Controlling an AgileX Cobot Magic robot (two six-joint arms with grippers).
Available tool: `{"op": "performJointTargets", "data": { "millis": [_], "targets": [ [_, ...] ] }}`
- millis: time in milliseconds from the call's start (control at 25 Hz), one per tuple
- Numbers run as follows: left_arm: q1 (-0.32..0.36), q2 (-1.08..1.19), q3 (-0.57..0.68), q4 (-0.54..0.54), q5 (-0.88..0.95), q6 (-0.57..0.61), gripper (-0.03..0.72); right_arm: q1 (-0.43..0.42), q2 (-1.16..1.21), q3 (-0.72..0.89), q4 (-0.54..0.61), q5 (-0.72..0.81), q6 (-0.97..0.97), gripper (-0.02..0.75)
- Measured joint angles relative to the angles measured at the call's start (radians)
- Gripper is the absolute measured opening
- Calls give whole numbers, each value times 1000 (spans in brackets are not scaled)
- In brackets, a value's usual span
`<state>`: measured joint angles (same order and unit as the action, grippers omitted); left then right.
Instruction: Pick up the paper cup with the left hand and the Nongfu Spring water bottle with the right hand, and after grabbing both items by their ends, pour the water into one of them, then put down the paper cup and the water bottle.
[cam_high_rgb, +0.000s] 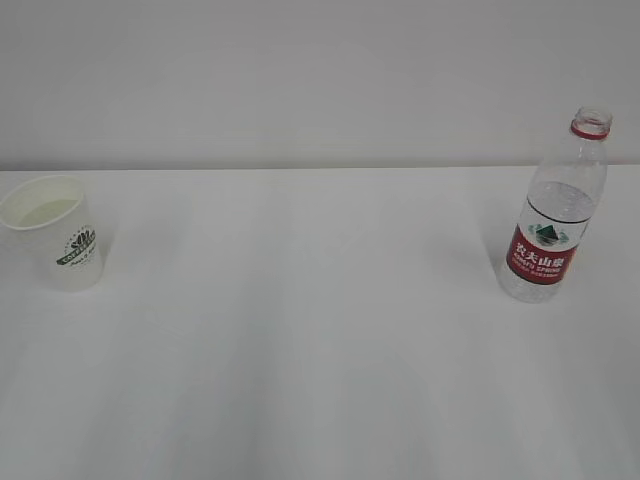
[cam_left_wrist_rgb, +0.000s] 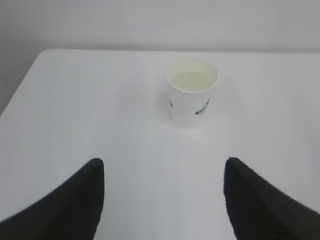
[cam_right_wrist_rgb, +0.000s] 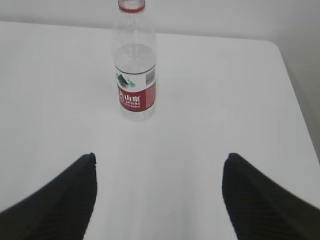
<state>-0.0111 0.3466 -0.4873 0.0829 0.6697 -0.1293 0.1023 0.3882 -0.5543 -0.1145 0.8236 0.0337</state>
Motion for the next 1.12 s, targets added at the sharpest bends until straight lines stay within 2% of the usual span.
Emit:
{"op": "performJointTargets", "data": {
  "millis": [320,880,1120],
  "targets": [
    [0,0,0,-3,134,0,538,0,-2,-8,57,126,-19,587],
    [0,0,-44,-32,297,18,517,0,-85,-8,77,272,-23,587],
    [-26,0,-50,-83,398,99,516,0,-160,31,79,279,-23,587]
  ]
}}
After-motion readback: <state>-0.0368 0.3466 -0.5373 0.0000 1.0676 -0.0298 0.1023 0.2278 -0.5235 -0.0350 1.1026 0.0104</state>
